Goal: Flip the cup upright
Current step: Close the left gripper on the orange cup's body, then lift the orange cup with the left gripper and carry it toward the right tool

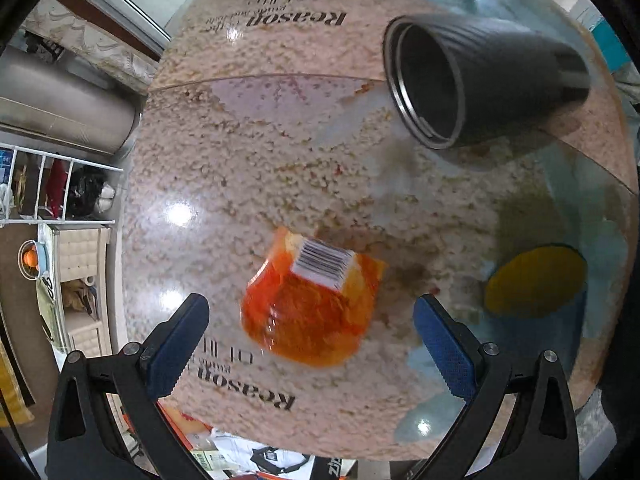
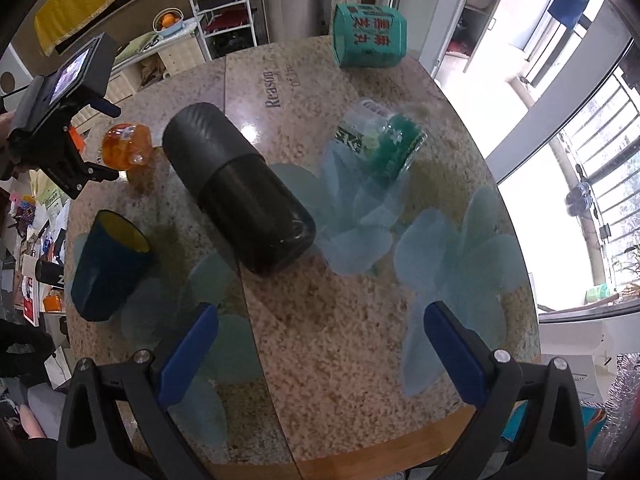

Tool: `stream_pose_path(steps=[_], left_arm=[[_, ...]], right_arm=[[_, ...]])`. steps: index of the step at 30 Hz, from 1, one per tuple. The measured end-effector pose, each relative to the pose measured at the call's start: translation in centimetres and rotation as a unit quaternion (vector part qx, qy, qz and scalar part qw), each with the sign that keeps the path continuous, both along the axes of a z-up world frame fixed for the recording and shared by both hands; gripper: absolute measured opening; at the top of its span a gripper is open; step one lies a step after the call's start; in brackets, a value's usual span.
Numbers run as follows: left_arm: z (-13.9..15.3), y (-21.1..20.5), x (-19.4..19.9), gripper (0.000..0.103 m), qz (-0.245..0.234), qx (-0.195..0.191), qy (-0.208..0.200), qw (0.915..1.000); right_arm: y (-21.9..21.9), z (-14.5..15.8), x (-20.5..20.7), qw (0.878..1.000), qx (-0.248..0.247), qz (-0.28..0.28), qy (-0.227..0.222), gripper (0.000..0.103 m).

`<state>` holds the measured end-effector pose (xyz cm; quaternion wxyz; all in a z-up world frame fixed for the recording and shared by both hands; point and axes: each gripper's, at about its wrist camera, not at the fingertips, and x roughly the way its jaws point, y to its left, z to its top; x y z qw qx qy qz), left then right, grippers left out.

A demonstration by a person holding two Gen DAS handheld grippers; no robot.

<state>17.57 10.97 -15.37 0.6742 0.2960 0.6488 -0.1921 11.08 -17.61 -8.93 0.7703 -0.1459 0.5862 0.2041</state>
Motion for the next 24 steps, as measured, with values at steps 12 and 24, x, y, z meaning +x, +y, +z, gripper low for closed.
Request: stream_pose_path(steps=[12,24], left_arm=[[-2.5,1.0,1.9,0.09,-0.001,-0.003,0.032,0.9995],[-3.2,3.0,2.0,0.072,0.05,-0.038,0.05,0.9968]], right_arm=[[0.9,-0.2,1.1,1.0,0.0,0.001,-0.006,0.103],[1.1,-0.1,0.8,1.0,0.005,0.0,-0.009,0.103]])
